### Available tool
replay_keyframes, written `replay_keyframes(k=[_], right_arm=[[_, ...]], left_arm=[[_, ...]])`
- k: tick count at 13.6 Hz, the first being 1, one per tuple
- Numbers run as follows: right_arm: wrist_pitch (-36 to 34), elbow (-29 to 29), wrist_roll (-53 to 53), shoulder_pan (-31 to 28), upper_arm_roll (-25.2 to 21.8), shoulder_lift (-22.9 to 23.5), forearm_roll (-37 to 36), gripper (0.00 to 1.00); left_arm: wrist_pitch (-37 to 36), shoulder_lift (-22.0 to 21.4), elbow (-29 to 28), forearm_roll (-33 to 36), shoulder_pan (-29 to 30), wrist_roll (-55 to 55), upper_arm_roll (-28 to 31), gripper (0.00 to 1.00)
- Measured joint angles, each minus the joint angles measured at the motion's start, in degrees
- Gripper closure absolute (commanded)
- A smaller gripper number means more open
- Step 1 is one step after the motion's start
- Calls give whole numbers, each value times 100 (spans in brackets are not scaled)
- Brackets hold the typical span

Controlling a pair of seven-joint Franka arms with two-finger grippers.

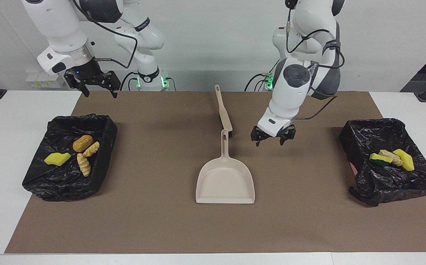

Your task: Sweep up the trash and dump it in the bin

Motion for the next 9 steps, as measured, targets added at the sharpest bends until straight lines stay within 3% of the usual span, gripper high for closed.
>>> replay_keyframes(k=[4,9], right_arm=[[0,0,0,0,0,0,0,0],[0,0,0,0,0,0,0,0]], left_arm=[[-525,-568,-244,-1,943,1143,15,0],[-579,-811,-305,-1,1570,1693,17,0]])
